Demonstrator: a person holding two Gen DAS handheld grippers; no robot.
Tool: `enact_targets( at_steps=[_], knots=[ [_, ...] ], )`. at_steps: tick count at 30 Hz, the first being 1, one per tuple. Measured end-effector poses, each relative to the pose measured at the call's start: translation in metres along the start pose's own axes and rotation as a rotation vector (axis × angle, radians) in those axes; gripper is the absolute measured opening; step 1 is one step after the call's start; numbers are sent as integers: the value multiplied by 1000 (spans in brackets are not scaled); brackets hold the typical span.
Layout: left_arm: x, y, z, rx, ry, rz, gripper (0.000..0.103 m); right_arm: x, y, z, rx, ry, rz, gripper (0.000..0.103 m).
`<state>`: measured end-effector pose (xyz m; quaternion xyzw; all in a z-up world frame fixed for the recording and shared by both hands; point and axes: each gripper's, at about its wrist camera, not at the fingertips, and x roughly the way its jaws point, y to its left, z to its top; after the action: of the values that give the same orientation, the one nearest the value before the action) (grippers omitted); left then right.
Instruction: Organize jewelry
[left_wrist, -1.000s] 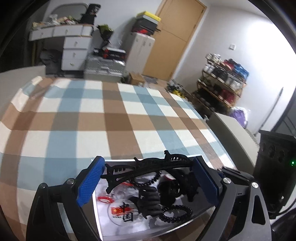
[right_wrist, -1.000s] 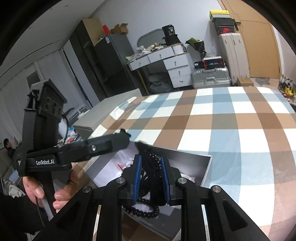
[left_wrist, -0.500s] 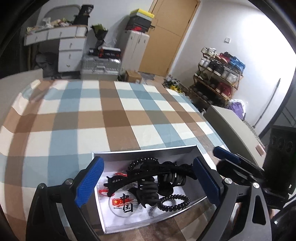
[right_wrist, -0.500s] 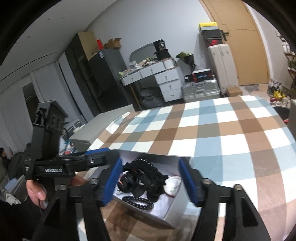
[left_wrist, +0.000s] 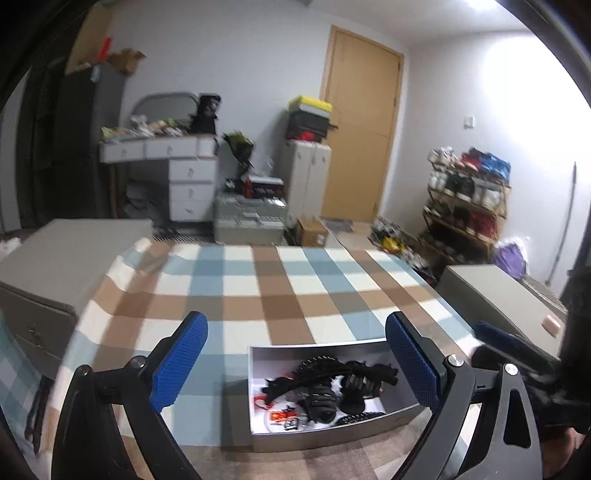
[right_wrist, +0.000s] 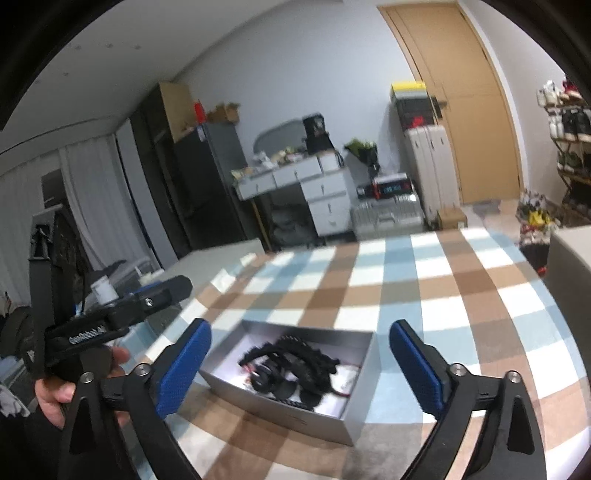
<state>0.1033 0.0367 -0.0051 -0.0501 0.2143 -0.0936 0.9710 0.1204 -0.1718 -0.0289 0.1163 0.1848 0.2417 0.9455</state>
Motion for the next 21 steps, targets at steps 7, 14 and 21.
enact_targets(
  at_steps=[7,14,21],
  knots=[
    [-23,-1,-14,32,-161,154,101,-26,21,-12,-80,-159,-1,103],
    [-29,12,-23,17,-209,190,102,-39,28,-25,-146,-243,-64,103],
    [-22,14,-50,30,-186,234,102,-31,30,-39,-222,-230,-145,103]
  ],
)
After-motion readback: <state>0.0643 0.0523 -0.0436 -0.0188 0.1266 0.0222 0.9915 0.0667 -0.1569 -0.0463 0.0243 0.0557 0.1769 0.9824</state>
